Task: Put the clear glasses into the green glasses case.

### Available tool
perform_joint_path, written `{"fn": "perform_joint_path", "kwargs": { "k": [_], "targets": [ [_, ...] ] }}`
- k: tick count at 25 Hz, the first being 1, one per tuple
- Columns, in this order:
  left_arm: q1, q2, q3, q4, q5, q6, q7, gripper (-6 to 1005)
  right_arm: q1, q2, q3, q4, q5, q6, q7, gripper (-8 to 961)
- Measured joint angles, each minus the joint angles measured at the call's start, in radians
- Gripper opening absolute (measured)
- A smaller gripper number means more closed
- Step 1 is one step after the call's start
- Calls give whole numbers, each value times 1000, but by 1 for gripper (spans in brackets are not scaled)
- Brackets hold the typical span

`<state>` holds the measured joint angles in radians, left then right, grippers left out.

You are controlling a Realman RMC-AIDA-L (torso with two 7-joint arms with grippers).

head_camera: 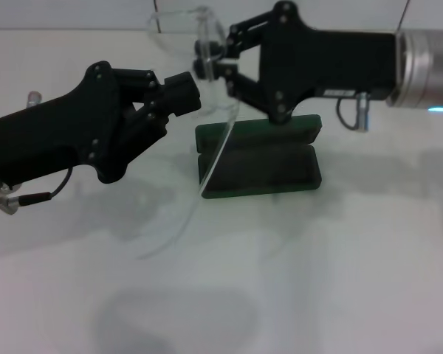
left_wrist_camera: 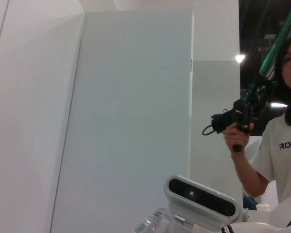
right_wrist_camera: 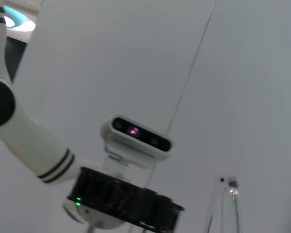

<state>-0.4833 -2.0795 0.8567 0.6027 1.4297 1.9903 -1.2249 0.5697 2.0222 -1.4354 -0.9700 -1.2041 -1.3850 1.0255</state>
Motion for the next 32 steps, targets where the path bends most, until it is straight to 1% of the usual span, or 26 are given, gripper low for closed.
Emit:
{"fn": "perform_joint_path", "kwargs": {
  "k": [4, 6, 8, 10, 11, 12, 13, 14, 16, 17, 18, 20, 23, 28, 32],
  "targets": [
    [1, 10, -1, 6, -5, 9, -11, 64, -15, -1, 58, -2, -2, 2, -33, 109],
    [3, 19, -1, 23, -7, 15, -29, 64, -27, -2, 81, -6, -4, 7, -54, 109],
    [8, 33, -2, 40, -11, 22, -54, 64, -40, -2, 98, -11, -2, 16, -76, 109],
    [20, 55, -4, 52, -24, 33, -78, 64, -49, -1, 111, -13, 1, 22, -92, 109],
    [35, 81, -6, 54, -45, 38, -85, 64, -53, -1, 117, -14, 3, 21, -95, 109],
    [35, 81, -6, 54, -45, 38, -85, 64, -58, -1, 125, -18, 8, 17, -99, 109],
    [43, 92, -9, 54, -53, 38, -89, 64, -58, -1, 125, -18, 8, 17, -99, 109],
    [52, 107, -12, 53, -58, 38, -94, 63, -72, -1, 133, -28, 26, 4, -104, 109],
    [70, 129, -17, 48, -58, 38, -101, 63, -88, -1, 135, -38, 57, -9, -116, 109],
    [80, 138, -18, 45, -54, 38, -103, 63, -95, -1, 136, -40, 82, -16, -124, 109],
    [90, 140, -17, 43, -48, 38, -101, 63, -101, -2, 136, -42, 107, -21, -130, 109],
    [105, 138, -16, 43, -32, 38, -93, 63, -111, -2, 137, -40, 168, -32, -137, 109],
    [122, 126, -15, 43, -9, 38, -74, 64, -115, -2, 138, -23, 254, -46, -142, 109],
    [131, 110, -5, 44, 2, 38, -64, 64, -122, -1, 136, 7, 413, -49, -134, 109],
    [120, 81, 33, 51, 1, 39, -54, 63, -111, 0, 124, 88, 574, -64, -95, 109]
  ]
}}
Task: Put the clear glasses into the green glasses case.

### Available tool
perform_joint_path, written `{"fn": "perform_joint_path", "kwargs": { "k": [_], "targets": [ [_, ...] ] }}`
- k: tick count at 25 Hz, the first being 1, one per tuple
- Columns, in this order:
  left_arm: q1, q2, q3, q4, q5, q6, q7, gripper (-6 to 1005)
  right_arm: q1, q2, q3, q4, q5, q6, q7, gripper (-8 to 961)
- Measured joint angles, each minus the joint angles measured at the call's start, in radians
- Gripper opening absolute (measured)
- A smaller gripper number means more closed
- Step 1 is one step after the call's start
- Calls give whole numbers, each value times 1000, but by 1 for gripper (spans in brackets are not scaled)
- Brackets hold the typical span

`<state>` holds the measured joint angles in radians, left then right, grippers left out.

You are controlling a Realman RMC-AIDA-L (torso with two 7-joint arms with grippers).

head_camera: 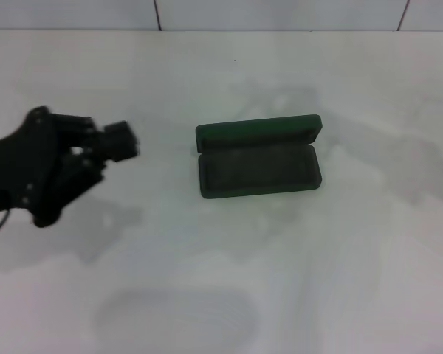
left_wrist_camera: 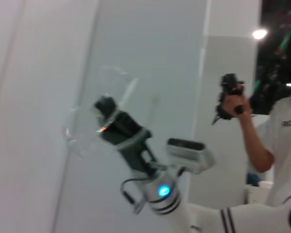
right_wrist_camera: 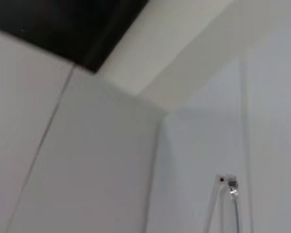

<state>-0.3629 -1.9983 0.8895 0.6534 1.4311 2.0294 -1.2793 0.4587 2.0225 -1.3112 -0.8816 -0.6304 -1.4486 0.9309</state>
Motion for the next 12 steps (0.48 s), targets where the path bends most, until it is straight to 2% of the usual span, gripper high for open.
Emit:
{"fn": "perform_joint_path", "kwargs": {
  "k": [7, 12],
  "targets": [
    [-90, -71, 40, 3, -6, 0, 53, 63, 44, 3, -49, 133, 155, -20, 92, 109],
    [-136, -86, 45, -3, -2, 0, 70, 61, 56, 0, -79, 173, 194, -24, 221, 109]
  ]
}}
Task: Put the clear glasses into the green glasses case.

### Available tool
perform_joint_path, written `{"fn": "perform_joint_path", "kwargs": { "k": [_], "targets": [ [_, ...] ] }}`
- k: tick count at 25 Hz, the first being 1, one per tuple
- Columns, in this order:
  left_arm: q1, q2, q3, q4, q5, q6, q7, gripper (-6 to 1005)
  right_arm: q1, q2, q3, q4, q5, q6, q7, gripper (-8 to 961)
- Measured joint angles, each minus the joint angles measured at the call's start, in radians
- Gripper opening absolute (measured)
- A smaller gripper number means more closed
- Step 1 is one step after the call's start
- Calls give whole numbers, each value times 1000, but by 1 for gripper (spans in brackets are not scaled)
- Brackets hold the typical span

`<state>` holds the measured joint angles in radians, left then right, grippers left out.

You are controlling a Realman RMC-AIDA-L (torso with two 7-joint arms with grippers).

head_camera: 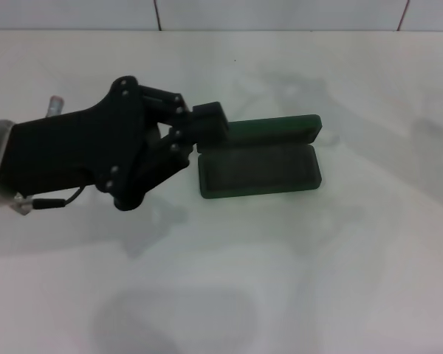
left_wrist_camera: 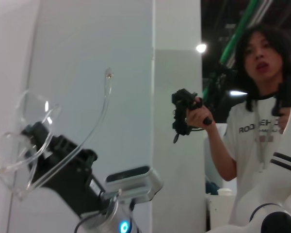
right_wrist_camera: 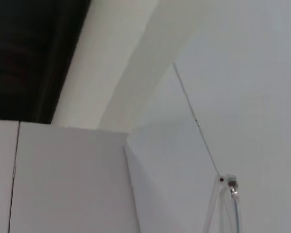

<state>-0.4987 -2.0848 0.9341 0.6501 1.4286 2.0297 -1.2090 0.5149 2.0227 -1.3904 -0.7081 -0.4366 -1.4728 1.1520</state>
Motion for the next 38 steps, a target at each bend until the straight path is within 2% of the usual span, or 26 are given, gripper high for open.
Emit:
{"fn": "perform_joint_path", "kwargs": {
  "k": [10, 14, 21, 25, 32, 38],
  "targets": [
    [-37, -4, 9, -8, -20, -9, 28, 57, 48, 6, -110, 121, 46, -8, 94, 109],
    [-45, -5, 51, -11, -21, -29, 32, 56, 89, 6, -193, 188, 126, -28, 94, 109],
    [-81, -8, 124, -33, -34, -73, 59, 56, 104, 5, -328, 205, 211, -39, 117, 109],
    [-90, -9, 125, -34, -53, -74, 64, 56, 103, 4, -349, 205, 204, -41, 142, 109],
    [-87, -4, 124, -27, -60, -72, 64, 55, 99, -1, -383, 301, 193, -105, 163, 109],
    [-83, -3, 120, -25, -60, -71, 65, 55, 98, -3, -391, 327, 162, -116, 163, 109]
  ]
}}
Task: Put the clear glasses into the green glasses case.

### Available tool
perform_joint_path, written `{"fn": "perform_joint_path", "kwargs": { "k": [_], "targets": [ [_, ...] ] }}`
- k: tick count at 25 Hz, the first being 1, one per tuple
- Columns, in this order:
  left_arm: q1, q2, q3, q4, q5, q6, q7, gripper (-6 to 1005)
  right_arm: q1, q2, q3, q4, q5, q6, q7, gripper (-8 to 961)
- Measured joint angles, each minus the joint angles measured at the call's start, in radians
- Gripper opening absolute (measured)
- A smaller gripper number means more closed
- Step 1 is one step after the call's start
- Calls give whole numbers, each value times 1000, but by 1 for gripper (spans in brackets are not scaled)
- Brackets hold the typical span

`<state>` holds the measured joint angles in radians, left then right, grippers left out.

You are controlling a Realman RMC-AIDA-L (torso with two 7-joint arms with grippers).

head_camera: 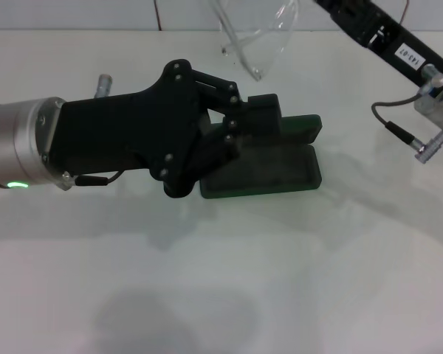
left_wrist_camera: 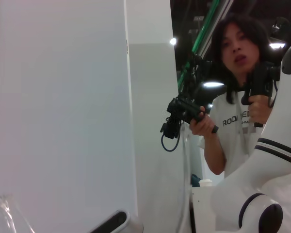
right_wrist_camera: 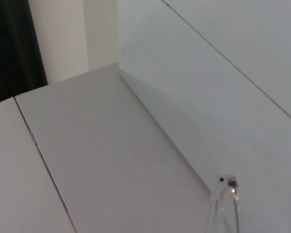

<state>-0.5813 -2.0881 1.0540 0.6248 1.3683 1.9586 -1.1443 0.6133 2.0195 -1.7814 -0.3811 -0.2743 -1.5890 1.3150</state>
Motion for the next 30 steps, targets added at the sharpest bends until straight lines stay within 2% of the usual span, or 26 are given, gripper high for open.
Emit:
{"fn": "perform_joint_path", "kwargs": {
  "k": [12, 30],
  "targets": [
    [4, 3, -3, 1, -17, -2, 0, 54, 6, 2, -16, 17, -52, 10, 0, 108],
    [3, 4, -5, 0, -22, -4, 0, 54, 33, -1, -12, 9, -219, 32, -10, 108]
  ]
}}
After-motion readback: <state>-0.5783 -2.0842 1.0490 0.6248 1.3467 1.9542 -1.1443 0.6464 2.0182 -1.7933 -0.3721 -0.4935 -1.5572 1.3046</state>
